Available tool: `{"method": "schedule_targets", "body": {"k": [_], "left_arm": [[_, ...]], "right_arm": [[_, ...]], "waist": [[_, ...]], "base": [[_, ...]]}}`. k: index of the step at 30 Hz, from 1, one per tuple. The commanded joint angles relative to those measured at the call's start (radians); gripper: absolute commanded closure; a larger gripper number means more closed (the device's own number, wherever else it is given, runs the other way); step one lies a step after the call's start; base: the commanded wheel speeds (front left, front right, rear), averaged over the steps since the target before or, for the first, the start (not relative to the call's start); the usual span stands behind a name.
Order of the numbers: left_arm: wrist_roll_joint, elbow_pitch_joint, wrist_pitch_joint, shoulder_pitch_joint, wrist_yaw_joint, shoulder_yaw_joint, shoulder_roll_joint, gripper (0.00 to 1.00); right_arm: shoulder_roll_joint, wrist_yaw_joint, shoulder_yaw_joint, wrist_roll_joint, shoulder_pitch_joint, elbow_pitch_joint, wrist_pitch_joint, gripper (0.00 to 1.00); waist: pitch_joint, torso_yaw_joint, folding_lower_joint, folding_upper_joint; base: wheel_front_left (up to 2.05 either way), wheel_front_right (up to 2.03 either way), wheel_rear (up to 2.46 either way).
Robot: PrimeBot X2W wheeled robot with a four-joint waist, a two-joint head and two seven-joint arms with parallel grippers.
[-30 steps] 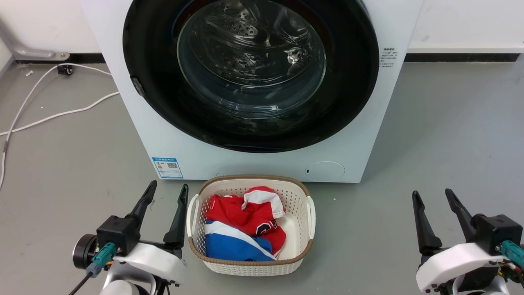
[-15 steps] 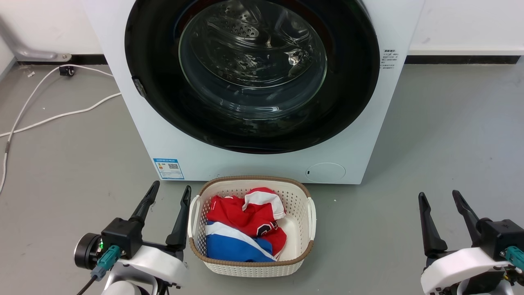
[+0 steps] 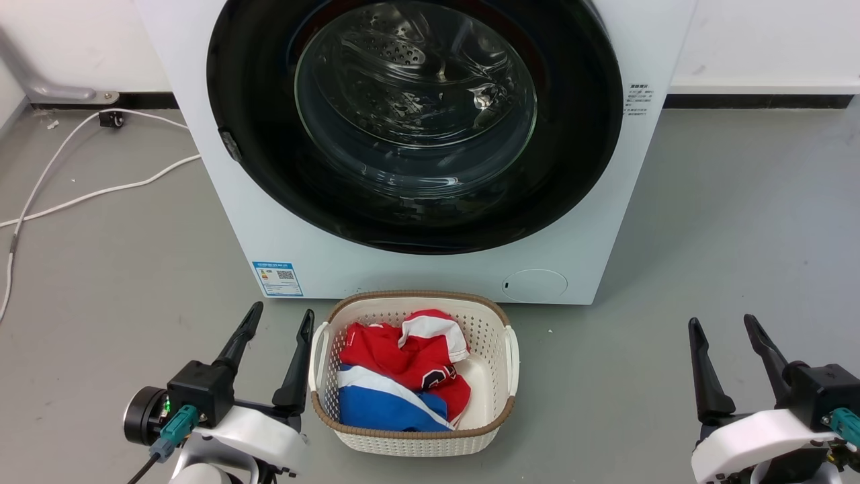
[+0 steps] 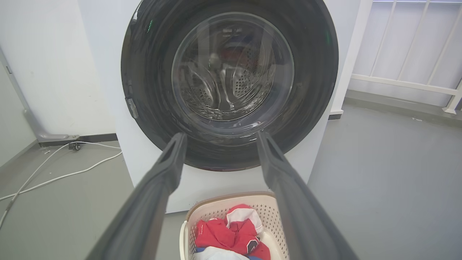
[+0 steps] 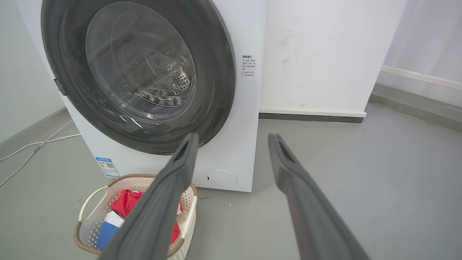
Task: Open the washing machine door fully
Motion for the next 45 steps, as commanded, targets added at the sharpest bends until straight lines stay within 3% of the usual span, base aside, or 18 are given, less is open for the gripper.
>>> {"method": "schedule_targets", "body": {"k": [1, 2, 3, 4, 5, 11, 14, 18, 25, 30, 34, 45], "left_arm": [[-0.003, 0.001, -0.008, -0.007, -0.002, -0.003, 0.004, 0.0], [-0.006, 0.002, -0.008, -0.008, -0.002, -0.005, 0.005, 0.0], [-0.008, 0.003, -0.008, -0.009, -0.001, -0.006, 0.006, 0.0], [-0.008, 0.005, -0.008, -0.009, -0.001, -0.006, 0.008, 0.0], [-0.01, 0.006, -0.008, -0.01, -0.001, -0.007, 0.009, 0.0], [-0.015, 0.008, -0.008, -0.013, -0.001, -0.005, 0.011, 0.0], [-0.017, 0.01, -0.008, -0.013, -0.001, 0.0, 0.011, 0.0], [-0.026, 0.01, -0.008, -0.012, -0.001, 0.001, 0.007, 0.0], [-0.033, 0.005, -0.008, -0.014, -0.001, 0.001, 0.009, 0.0], [-0.031, 0.001, -0.008, -0.023, -0.001, 0.009, 0.005, 0.0], [-0.027, -0.01, -0.007, -0.037, -0.001, 0.023, 0.001, 0.0], [-0.021, -0.055, -0.006, -0.102, -0.001, 0.043, -0.006, 0.0]], "right_arm": [[0.003, 0.0, -0.001, 0.006, -0.005, 0.002, -0.004, 0.0], [0.003, 0.0, -0.002, 0.012, -0.006, 0.005, -0.005, 0.0], [0.003, 0.0, -0.002, 0.019, -0.006, 0.008, -0.005, 0.21], [0.003, 0.0, -0.002, 0.023, -0.008, 0.009, -0.008, 0.84], [0.003, 0.0, -0.001, 0.026, -0.008, 0.011, -0.007, 1.0], [0.003, 0.0, -0.015, 0.071, -0.014, 0.017, -0.024, 1.0], [0.003, 0.0, -0.028, 0.176, -0.02, 0.025, -0.048, 1.0], [0.003, 0.0, -0.039, 0.423, -0.036, 0.038, -0.092, 1.0], [0.002, 0.0, -0.059, 1.056, -0.071, 0.076, -0.115, 1.0], [0.002, 0.0, -0.116, 1.347, -0.107, 0.101, -0.069, 1.0], [-0.011, 0.0, -0.177, 1.475, -0.177, 0.142, -0.02, 1.0], [-0.172, 0.0, -0.248, 1.645, -0.459, 0.386, 0.092, 1.0]], "waist": [[0.0, 0.0, -0.0001, 0.0], [0.0, 0.0, -0.0001, 0.0], [0.0, 0.001, -0.0001, 0.0], [0.0, 0.001, -0.0001, 0.0], [0.0, 0.001, -0.0001, 0.0], [0.0, 0.001, -0.0001, 0.0], [-0.001, 0.0, -0.0001, 0.0], [-0.002, -0.003, -0.0001, 0.0], [-0.001, -0.012, -0.0001, 0.0], [0.013, -0.019, -0.0001, 0.0], [0.044, -0.026, -0.0001, 0.0], [0.174, -0.021, -0.0001, 0.0]], "base": [[0.0, 0.0, 0.0], [0.0, 0.0, 0.0], [0.0, 0.0, 0.0], [0.0, 0.0, 0.0], [0.0, 0.0, 0.0], [0.0, 0.0, 0.0], [0.0, 0.0, 0.0], [0.0, 0.0, 0.0], [0.0, 0.0, 0.0], [0.0, 0.0, 0.0], [0.0, 0.0, 0.0], [0.0, 0.0, 0.0]]}}
